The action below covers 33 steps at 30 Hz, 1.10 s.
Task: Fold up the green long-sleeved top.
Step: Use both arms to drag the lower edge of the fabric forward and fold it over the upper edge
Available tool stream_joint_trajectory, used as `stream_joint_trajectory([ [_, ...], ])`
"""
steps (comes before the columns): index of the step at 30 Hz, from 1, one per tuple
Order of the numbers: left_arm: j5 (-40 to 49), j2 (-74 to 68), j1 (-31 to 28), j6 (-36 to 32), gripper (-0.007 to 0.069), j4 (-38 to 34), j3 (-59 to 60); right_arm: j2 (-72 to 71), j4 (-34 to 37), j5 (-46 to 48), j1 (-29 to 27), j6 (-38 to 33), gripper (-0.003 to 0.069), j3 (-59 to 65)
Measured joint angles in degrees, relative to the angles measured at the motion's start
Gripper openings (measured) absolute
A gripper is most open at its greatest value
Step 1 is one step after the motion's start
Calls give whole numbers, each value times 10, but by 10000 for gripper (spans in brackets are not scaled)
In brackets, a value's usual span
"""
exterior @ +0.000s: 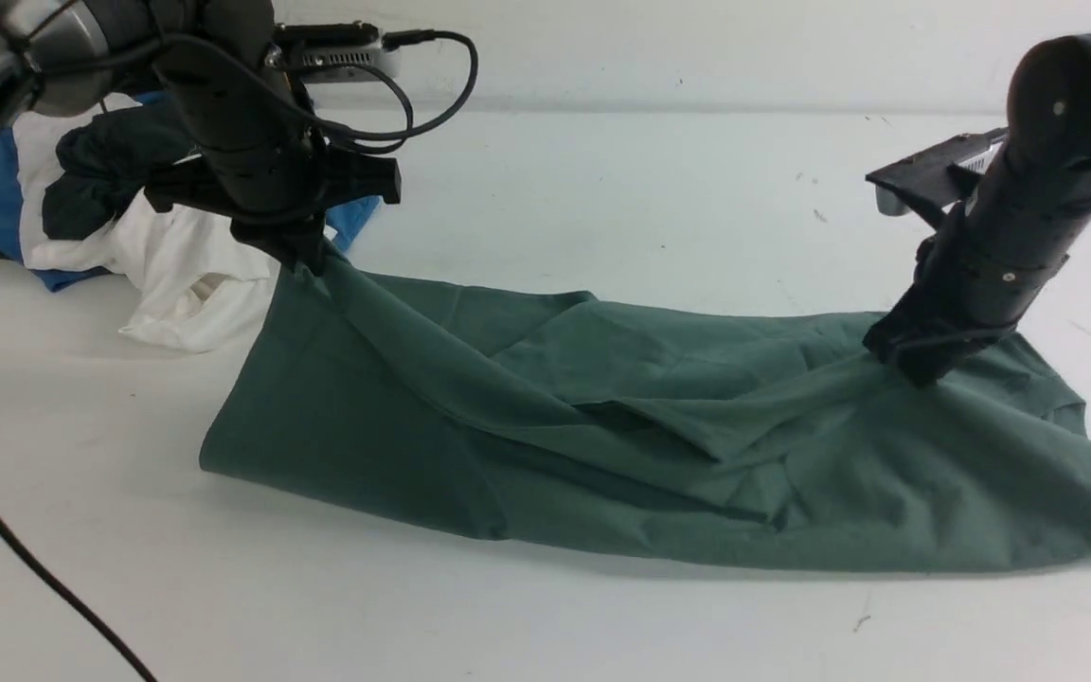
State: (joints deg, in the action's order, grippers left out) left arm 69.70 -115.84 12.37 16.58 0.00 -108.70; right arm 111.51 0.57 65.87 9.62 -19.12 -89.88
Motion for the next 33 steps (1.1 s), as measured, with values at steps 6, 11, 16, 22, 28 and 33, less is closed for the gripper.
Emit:
stream_joint_trajectory([
  [6, 9, -38, -29, 0, 6, -20, -12, 55, -19, -2, -1, 92, 71, -60],
  [11, 9, -41, -41, -4, 6, -45, -12, 61, -20, 43, -5, 191, 224, -128],
  [16, 9, -41, -41, -13, 6, -50, -14, 36, 5, 46, -6, 201, 399, -142],
  [22, 9, -41, -41, -28, 6, -51, -15, -7, 78, 46, 6, 191, 506, -74],
  [28, 9, -42, -41, -29, 6, -54, -15, -3, 101, 30, 98, 158, 513, -9],
  [33, 9, -42, -41, -29, 6, -54, -15, 23, 80, -55, 143, 202, 513, -6],
])
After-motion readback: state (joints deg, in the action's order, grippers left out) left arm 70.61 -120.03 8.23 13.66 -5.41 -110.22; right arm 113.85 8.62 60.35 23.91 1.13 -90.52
